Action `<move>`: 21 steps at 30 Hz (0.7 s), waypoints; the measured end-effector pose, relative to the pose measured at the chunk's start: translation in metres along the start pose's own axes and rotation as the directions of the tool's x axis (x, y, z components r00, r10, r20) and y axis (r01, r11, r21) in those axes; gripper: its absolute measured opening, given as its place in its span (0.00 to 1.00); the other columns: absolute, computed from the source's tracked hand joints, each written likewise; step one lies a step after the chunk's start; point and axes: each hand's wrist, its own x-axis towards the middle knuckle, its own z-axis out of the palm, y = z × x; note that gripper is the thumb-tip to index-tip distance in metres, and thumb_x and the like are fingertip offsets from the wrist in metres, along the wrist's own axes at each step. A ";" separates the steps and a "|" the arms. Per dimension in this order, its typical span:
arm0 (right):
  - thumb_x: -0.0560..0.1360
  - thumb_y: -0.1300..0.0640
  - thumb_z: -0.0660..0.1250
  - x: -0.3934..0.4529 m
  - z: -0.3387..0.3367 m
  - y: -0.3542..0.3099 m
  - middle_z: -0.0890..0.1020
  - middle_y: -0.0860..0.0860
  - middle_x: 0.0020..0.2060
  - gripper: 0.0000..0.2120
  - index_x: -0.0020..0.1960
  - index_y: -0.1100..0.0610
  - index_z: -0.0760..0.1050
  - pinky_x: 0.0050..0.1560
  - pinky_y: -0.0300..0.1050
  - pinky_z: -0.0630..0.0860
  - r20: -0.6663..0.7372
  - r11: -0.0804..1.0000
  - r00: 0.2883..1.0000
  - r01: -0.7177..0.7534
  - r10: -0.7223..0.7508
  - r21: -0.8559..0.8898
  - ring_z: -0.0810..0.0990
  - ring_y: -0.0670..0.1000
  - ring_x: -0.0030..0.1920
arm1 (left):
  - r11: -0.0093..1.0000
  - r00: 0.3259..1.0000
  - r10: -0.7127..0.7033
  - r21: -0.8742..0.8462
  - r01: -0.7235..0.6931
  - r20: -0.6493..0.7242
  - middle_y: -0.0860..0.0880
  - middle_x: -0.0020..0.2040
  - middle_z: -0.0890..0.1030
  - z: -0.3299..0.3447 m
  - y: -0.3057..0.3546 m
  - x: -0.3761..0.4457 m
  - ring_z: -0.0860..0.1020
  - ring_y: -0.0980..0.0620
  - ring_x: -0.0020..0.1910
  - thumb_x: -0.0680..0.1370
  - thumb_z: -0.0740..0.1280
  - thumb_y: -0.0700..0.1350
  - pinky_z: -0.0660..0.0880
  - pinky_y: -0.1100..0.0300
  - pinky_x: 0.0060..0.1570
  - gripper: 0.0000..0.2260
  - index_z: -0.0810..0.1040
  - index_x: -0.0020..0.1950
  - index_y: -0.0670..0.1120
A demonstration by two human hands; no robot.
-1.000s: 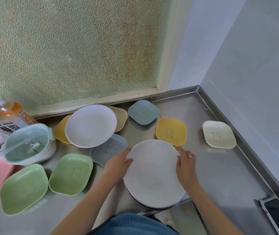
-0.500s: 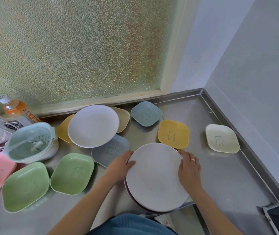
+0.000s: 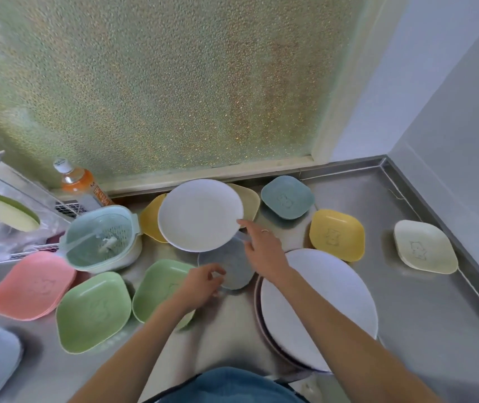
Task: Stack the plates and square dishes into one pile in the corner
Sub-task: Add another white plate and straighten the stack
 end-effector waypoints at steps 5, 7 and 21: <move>0.79 0.55 0.54 0.026 0.041 -0.022 0.77 0.57 0.53 0.19 0.70 0.47 0.61 0.51 0.53 0.74 0.240 0.993 0.963 -0.117 0.119 -0.023 0.76 0.57 0.52 | 0.986 0.973 -0.151 -0.097 0.136 -0.177 0.49 0.32 0.79 -0.061 -0.051 0.000 0.75 0.50 0.28 0.77 0.63 0.41 0.73 0.58 0.35 0.06 0.75 0.53 0.47; 0.80 0.56 0.54 0.028 0.052 -0.028 0.78 0.57 0.57 0.18 0.70 0.52 0.63 0.55 0.50 0.73 0.283 0.976 0.942 -0.209 0.182 0.067 0.76 0.57 0.55 | 0.978 0.965 -0.189 -0.118 0.170 -0.180 0.49 0.32 0.79 -0.074 -0.066 -0.005 0.74 0.50 0.28 0.77 0.62 0.40 0.73 0.59 0.35 0.06 0.75 0.53 0.47; 0.73 0.68 0.59 0.028 0.062 -0.079 0.71 0.51 0.57 0.14 0.55 0.54 0.69 0.40 0.48 0.82 0.062 0.359 0.702 -0.436 0.709 0.825 0.72 0.57 0.59 | 0.893 0.953 -0.272 -0.404 0.199 -0.131 0.46 0.37 0.79 -0.094 -0.082 -0.014 0.74 0.50 0.28 0.78 0.59 0.37 0.70 0.61 0.29 0.08 0.74 0.56 0.43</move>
